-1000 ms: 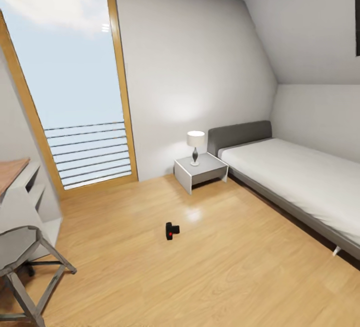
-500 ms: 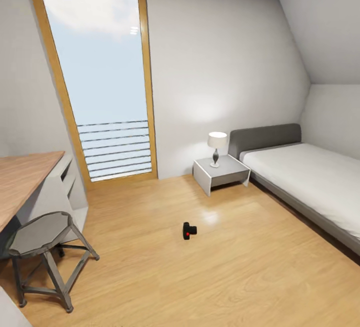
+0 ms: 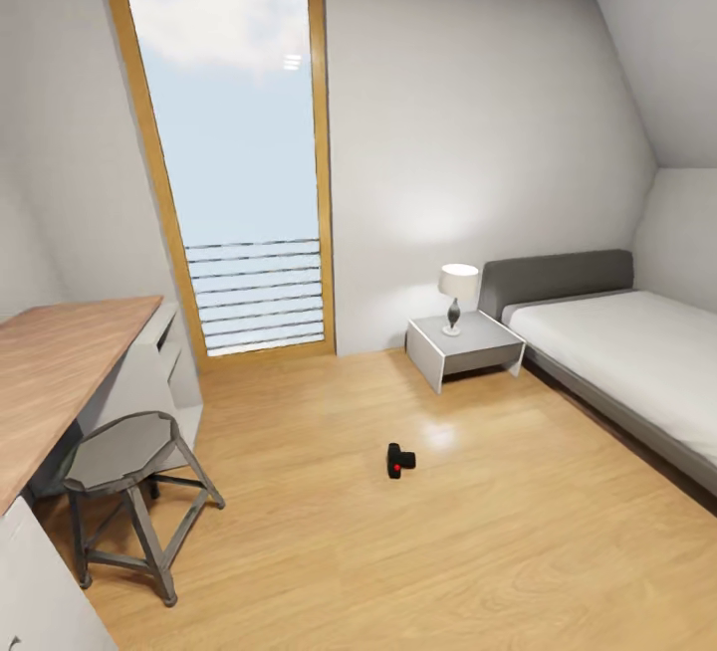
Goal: Attach the digital camera to the camera tripod in the bedroom.
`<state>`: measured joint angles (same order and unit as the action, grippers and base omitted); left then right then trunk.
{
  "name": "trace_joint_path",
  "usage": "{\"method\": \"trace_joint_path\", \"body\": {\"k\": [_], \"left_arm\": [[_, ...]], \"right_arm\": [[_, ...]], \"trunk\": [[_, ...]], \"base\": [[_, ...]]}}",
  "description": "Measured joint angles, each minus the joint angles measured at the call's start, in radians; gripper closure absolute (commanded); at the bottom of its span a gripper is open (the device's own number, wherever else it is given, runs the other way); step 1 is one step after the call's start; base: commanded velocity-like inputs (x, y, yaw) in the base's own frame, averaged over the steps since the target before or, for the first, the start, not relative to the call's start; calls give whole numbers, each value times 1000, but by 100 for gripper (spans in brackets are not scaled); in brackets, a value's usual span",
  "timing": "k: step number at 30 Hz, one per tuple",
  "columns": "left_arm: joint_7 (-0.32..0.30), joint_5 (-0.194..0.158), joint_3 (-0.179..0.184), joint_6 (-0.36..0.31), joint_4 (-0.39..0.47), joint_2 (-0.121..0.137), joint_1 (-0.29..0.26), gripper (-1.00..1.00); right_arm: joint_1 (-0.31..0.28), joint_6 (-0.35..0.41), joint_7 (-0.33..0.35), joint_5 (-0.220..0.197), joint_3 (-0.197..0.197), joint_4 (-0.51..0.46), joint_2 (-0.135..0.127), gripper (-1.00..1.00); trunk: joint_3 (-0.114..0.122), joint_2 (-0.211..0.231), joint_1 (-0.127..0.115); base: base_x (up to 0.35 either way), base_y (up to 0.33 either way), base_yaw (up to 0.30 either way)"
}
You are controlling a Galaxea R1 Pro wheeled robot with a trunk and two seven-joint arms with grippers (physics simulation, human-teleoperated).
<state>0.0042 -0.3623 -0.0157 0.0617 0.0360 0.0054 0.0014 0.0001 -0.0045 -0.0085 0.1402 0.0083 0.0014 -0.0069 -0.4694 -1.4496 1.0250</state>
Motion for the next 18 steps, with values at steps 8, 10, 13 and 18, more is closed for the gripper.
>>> {"method": "trace_joint_path", "body": {"k": [8, 10, 13, 18], "left_arm": [[0, 0, 0, 0, 0, -1, 0, -100], [0, 0, 0, 0, 0, 0, 0, -100], [0, 0, 0, 0, 0, -1, 0, -100], [0, 0, 0, 0, 0, -1, 0, -100]], "right_arm": [[0, -1, 0, 0, -1, 0, 1, -100], [0, -1, 0, 0, -1, 0, 1, -100], [0, 0, 0, 0, -1, 0, 1, -100], [0, 0, 0, 0, -1, 0, 0, -100]], "trunk": [[0, 0, 0], [0, 0, 0], [0, 0, 0], [0, 0, 0]], "base": [[0, 305, 7], [0, 320, 2], [0, 322, 1], [0, 323, 0]]}}
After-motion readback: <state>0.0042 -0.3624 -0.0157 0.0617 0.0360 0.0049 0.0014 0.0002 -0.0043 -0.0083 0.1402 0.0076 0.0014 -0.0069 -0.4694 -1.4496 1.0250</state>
